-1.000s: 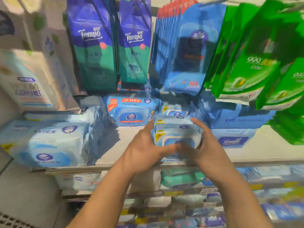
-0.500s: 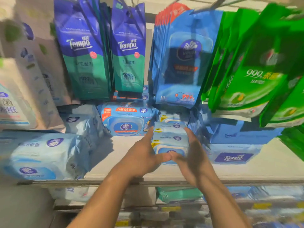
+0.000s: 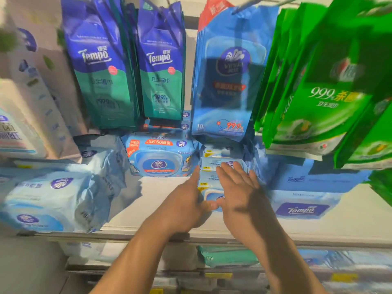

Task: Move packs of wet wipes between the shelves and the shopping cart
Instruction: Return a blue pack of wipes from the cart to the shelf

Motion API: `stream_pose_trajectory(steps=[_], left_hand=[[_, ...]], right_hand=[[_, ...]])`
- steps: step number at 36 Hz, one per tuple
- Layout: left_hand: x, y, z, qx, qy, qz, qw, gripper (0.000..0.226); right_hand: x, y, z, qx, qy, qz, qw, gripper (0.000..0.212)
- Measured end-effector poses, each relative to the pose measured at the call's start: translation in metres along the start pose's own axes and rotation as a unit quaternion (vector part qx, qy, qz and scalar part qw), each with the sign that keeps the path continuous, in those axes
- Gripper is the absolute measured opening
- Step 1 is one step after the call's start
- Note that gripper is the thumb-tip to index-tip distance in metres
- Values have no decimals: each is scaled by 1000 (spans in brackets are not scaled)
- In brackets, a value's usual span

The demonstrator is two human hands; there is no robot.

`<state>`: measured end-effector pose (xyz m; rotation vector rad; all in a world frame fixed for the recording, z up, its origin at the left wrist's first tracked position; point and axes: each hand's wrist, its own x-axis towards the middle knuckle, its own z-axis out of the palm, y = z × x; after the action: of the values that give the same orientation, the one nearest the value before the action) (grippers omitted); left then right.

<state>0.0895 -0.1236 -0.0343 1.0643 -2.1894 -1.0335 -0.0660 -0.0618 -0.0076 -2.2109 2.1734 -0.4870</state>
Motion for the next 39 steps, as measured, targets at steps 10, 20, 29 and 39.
stream_pose_trajectory(steps=[10,20,29,39], left_hand=[[5,13,11,-21,41,39,998,67],[3,17,10,-1,58,-2,998,63],[-21,20,-2,33,46,-41,998,68],[-52,16,-16,56,52,-23,997,77]], right_hand=[[4,-1,-4,-37,-11,11,999,72],[2,3,16,-68,11,30,997,71],[-11,-12,8,6,37,46,998,71],[-46,-32,-2,113,146,73,980,48]])
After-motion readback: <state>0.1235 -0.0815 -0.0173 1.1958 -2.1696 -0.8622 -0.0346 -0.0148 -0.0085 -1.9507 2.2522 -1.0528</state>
